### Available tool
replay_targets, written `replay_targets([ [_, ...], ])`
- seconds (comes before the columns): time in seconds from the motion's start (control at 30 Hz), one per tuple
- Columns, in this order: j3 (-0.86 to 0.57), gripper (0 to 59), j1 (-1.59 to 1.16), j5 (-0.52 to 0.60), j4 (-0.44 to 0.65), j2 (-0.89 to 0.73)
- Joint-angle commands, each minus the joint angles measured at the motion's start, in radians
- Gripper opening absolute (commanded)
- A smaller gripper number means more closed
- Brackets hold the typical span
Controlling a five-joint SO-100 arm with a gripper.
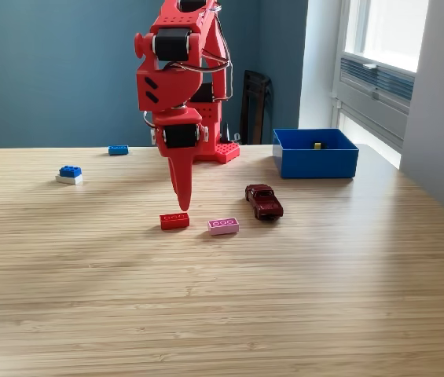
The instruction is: Grasp a lego block and put it in the bin.
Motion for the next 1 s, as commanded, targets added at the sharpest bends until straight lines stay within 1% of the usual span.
replay_targets([
  [0.03, -0.032, 25.2, 0.012, -0.011, -0.014, 0.028],
  [0.3, -0.095, 24.4, 0.014, -0.009, -0.014, -0.109],
  [0.53, -0.163, 23.9, 0.021, -0.002, -0.014, -0.186],
  [0.67, -0.198, 22.4, 0.025, 0.006, -0.014, -0.224],
  [0.73, -0.207, 19.7, 0.026, 0.008, -0.015, -0.235],
  [0.77, -0.209, 16.4, 0.026, 0.008, -0.015, -0.238],
  [0.83, -0.209, 6.7, 0.026, 0.009, -0.017, -0.238],
  [0.9, -0.209, 1.0, 0.026, 0.021, -0.02, -0.238],
  [0.93, -0.21, 0.1, 0.026, 0.026, -0.021, -0.238],
  [1.0, -0.215, 0.1, 0.026, 0.044, -0.021, -0.236],
])
